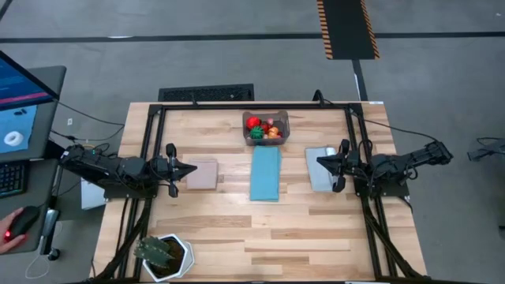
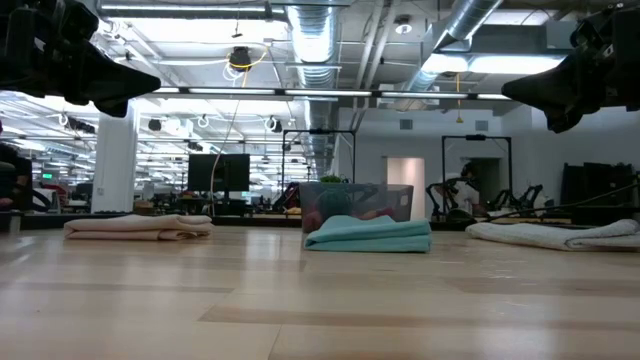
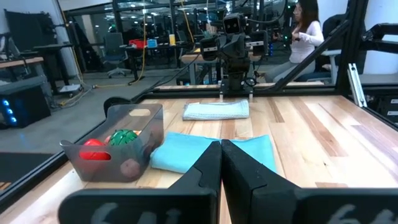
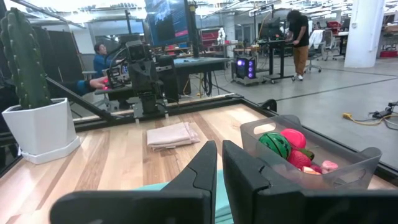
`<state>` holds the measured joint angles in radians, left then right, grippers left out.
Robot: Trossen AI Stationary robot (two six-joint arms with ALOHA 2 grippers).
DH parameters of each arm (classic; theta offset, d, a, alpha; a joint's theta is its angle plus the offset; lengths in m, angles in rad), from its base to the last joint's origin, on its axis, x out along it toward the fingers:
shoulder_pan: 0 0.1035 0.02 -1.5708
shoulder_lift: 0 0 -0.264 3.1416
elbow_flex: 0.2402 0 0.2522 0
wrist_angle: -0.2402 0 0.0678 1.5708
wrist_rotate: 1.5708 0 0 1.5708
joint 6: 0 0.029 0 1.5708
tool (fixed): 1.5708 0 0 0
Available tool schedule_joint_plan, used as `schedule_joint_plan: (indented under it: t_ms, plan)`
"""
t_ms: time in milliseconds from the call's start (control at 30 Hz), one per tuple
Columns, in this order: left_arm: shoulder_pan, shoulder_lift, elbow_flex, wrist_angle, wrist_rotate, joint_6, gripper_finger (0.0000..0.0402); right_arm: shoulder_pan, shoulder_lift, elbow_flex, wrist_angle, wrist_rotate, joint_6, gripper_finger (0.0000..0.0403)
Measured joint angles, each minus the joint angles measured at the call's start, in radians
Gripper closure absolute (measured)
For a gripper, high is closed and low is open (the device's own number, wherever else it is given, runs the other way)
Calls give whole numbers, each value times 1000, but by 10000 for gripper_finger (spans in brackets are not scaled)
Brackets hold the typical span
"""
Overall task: Pick and placing Produce into tupperware
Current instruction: Return to Home Position
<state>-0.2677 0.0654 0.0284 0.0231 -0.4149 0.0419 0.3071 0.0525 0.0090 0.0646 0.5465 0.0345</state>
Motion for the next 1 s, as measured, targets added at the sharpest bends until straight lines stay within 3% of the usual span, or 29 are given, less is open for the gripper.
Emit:
schedule_joint_plan:
  t_ms: [1000]
  plan:
    - [0,0,0,0,0,3,401,0,0,0,0,0,0,353]
